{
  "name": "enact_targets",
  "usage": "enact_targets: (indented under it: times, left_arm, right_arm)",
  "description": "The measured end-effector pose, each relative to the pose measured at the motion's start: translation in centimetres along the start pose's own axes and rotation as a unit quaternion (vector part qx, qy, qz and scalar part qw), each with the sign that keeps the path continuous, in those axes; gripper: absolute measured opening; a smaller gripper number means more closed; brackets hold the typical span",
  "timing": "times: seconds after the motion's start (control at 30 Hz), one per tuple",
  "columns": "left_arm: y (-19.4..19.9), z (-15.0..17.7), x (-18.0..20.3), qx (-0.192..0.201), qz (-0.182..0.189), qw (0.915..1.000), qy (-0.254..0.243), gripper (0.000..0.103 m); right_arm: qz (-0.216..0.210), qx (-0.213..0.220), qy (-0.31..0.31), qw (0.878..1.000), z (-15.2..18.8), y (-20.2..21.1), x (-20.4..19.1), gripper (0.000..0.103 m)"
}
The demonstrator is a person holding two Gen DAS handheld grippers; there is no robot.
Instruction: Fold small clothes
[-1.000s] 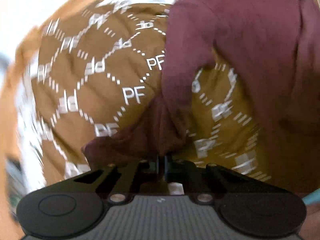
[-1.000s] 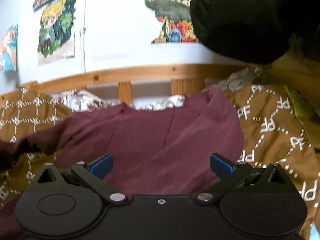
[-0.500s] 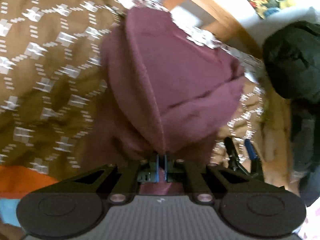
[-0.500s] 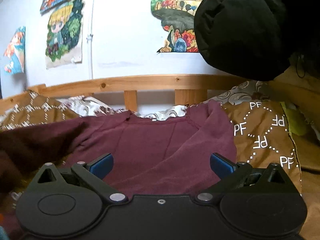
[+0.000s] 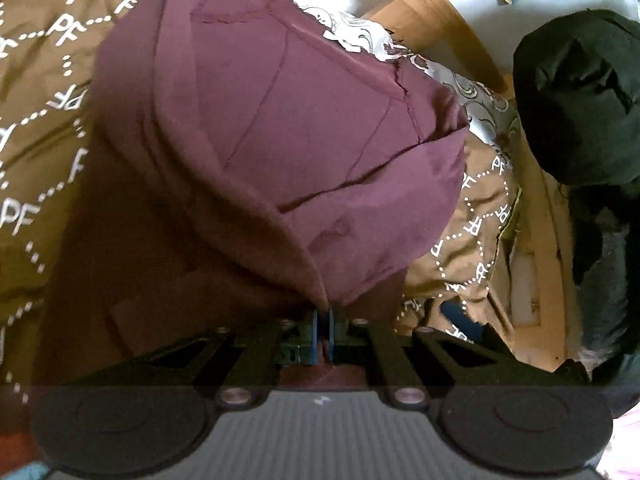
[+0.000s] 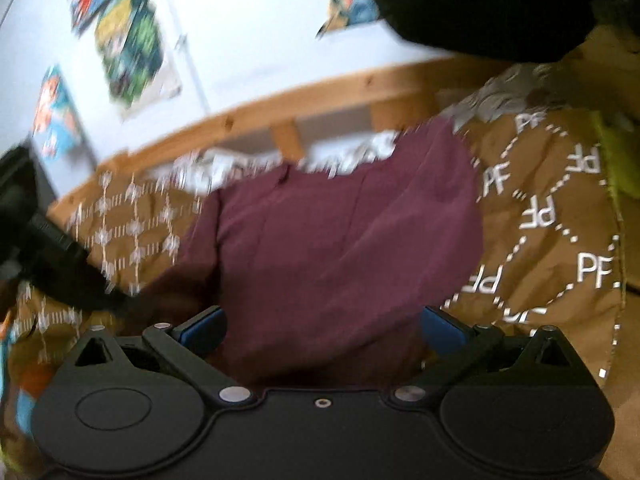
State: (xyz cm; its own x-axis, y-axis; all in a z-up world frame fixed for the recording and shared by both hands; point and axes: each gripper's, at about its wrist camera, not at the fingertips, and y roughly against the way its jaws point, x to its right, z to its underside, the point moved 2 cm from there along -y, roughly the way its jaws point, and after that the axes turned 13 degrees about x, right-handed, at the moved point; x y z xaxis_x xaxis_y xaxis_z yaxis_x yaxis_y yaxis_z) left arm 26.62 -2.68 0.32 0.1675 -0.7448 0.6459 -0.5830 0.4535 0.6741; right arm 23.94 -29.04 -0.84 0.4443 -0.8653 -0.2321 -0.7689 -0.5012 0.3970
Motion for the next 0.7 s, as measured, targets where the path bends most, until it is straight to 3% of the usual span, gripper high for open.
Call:
enact_targets:
  times: [0.13, 0.23, 0.27, 0.3, 0.4, 0.53, 0.7]
  left_arm:
    - [-1.4, -0.2, 0.4, 0.001, 0.005, 0.9998, -0.018, 0.005]
    - [-2.1, -0.6, 1.0, 0.003, 0.008, 0.9994, -0.034, 0.011]
    - [-2.4, -0.6, 1.3, 0.0, 0.011, 0.9992, -0.039, 0.022]
    - [-2.6, -0.6, 1.6, -0.009, 0.016, 0.9989, -0.044, 0.038]
    - [-2.9, -0.4, 2.3, -0.021, 0.02, 0.9985, -0.046, 0.066]
    - [-2.0, -0.4, 2.6, -0.02, 0.041, 0.9981, -0.042, 0.083]
    - [0.5, -1.3, 2.3, 0.018, 0.043, 0.9976, -0.05, 0.095]
  right_arm:
    - [-0.068, -0.052, 0.023, 0.996, 1.6, -1.2, -2.1, 0.102]
    - [-0.121, -0.084, 0.036, 0.988, 3.1, -1.9, -4.4, 0.102]
    - [-0.13, -0.093, 0.039, 0.986, 3.7, -2.1, -5.1, 0.102]
    - [-0.137, -0.1, 0.041, 0.985, 4.3, -2.3, -5.7, 0.102]
    - [-0.151, -0.119, 0.05, 0.98, 6.0, -3.3, -7.5, 0.102]
    - [-0.14, -0.109, 0.051, 0.983, 7.1, -3.2, -9.2, 0.102]
    - [-0.055, -0.022, 0.058, 0.997, 7.0, -2.7, -10.3, 0.102]
